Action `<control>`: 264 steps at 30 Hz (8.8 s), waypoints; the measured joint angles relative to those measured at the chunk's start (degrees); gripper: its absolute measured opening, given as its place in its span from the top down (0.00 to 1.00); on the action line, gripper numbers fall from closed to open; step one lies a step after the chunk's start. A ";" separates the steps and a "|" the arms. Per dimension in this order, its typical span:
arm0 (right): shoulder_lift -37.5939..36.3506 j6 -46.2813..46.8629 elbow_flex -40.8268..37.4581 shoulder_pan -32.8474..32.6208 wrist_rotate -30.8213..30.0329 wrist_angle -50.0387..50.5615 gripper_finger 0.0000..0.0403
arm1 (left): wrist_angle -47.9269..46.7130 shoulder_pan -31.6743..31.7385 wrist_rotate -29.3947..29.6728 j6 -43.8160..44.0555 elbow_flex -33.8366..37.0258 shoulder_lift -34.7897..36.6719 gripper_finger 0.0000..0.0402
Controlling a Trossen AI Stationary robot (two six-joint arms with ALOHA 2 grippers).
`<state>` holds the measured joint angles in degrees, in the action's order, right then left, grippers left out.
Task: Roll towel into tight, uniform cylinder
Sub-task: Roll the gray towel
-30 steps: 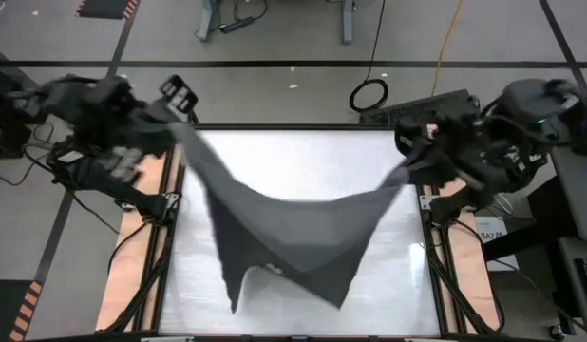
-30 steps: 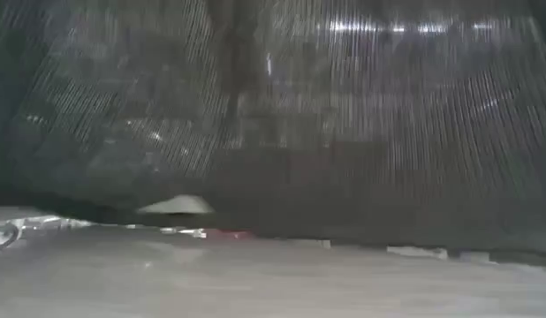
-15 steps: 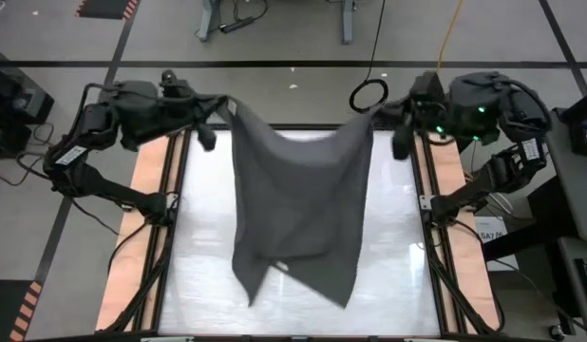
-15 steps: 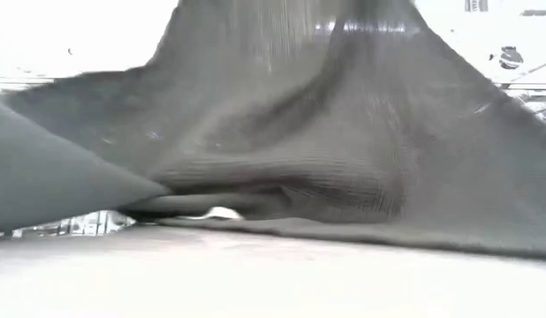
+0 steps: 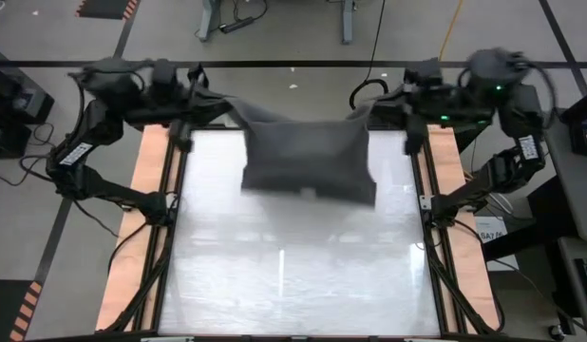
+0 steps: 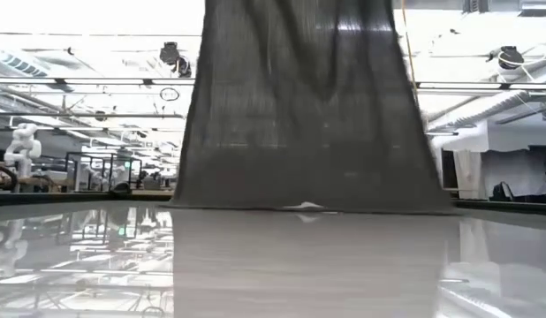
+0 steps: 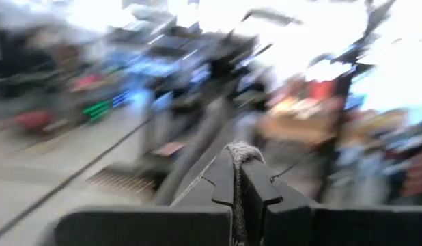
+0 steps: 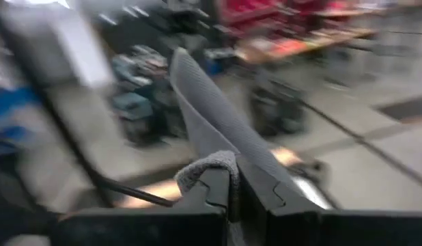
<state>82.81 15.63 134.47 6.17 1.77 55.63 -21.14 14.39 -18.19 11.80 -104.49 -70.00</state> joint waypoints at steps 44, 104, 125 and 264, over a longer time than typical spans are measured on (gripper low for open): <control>-1.95 22.05 0.02 -18.34 17.65 -15.10 1.00 | 22.14 -18.91 -24.70 22.41 -12.51 -7.57 1.00; 0.15 3.47 0.00 -3.27 1.01 11.82 0.99 | -29.44 -8.55 34.78 19.17 -5.55 -4.44 1.00; 6.18 -16.12 -2.85 20.69 4.61 21.68 0.99 | -26.71 13.62 19.03 9.76 9.28 -4.83 1.00; 4.00 -1.30 -42.27 37.66 -0.41 10.99 0.60 | -25.73 29.49 21.30 2.87 44.19 2.89 0.85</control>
<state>86.81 14.33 92.20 43.83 1.36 66.61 -46.87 43.88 3.11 14.68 -60.29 -67.11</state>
